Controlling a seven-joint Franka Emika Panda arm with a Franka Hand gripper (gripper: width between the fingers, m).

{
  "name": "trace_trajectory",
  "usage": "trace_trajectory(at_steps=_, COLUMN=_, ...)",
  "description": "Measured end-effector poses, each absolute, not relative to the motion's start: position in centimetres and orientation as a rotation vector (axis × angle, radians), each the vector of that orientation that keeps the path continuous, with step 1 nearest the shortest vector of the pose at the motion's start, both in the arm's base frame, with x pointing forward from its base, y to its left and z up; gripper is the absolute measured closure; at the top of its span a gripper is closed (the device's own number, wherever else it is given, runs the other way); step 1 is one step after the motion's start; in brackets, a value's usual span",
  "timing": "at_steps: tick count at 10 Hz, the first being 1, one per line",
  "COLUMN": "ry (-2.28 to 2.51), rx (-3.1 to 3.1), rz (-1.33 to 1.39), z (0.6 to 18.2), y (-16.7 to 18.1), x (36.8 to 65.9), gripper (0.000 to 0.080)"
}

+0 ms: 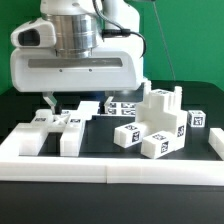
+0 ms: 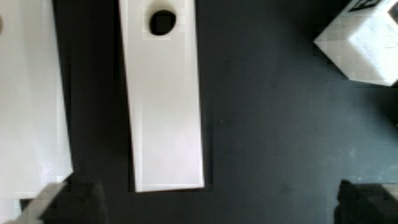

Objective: Assemble chair

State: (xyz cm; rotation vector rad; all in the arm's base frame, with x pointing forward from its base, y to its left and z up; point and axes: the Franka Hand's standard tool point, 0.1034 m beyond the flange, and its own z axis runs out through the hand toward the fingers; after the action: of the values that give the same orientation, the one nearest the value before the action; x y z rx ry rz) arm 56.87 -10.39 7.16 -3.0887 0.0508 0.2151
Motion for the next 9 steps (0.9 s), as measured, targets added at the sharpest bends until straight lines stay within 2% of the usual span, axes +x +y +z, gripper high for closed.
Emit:
trace_trajectory(at_steps=1, ry=-0.029, rx=-3.137, rz=0.049, z=7.0, y=-11.4, x=57.3, gripper=0.0151)
trace_trajectory(at_steps=3, ry=-0.087, rx=-3.169, rz=-0.052, z=6.4, y=-12.3, x=55.7, gripper=0.0151)
trace_trajectory(at_steps=9, ry=-0.088, rx=-3.165, rz=-0.034, z=6.0, y=-12.1, x=55.4, gripper=0.0151)
